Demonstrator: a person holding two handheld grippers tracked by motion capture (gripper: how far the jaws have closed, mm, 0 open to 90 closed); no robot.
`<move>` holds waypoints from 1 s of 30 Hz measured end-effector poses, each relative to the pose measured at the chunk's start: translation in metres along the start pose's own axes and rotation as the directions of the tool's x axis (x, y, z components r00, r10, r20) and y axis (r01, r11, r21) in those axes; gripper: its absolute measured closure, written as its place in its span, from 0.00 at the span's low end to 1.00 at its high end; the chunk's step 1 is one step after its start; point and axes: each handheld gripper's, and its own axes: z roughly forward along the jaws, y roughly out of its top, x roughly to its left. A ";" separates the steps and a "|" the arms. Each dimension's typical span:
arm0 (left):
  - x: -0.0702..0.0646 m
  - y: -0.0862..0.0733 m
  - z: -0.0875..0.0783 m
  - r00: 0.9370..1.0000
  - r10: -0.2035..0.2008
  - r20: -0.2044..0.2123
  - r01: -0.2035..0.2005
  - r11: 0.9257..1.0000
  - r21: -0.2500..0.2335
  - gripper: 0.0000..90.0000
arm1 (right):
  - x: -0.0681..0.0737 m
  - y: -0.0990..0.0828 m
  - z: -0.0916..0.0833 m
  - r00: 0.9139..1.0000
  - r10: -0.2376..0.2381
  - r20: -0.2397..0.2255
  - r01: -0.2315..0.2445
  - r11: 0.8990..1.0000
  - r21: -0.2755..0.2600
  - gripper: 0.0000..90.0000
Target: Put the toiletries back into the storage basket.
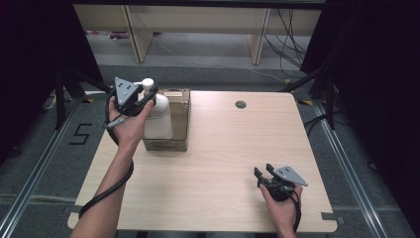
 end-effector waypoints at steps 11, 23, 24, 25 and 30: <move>0.001 -0.010 -0.002 1.000 -0.005 0.002 0.005 1.000 0.016 0.66 | -0.001 0.000 -0.001 1.000 -0.011 0.005 0.011 1.000 0.001 0.54; 0.001 -0.024 -0.005 1.000 -0.011 0.006 0.011 0.999 0.040 0.66 | -0.001 0.000 -0.001 1.000 -0.012 0.003 0.012 1.000 0.002 0.54; 0.000 -0.026 -0.006 1.000 -0.012 0.005 0.012 0.999 0.037 0.66 | 0.000 0.000 0.000 1.000 0.000 -0.002 0.000 1.000 0.002 0.54; 0.000 -0.026 -0.006 1.000 -0.012 0.005 0.012 0.999 0.037 0.66 | 0.000 0.000 0.000 1.000 0.003 -0.005 -0.003 1.000 0.000 0.54; 0.001 -0.030 -0.007 1.000 -0.012 0.007 0.012 0.999 0.048 0.66 | 0.000 0.000 0.000 1.000 0.009 -0.011 -0.009 1.000 0.000 0.54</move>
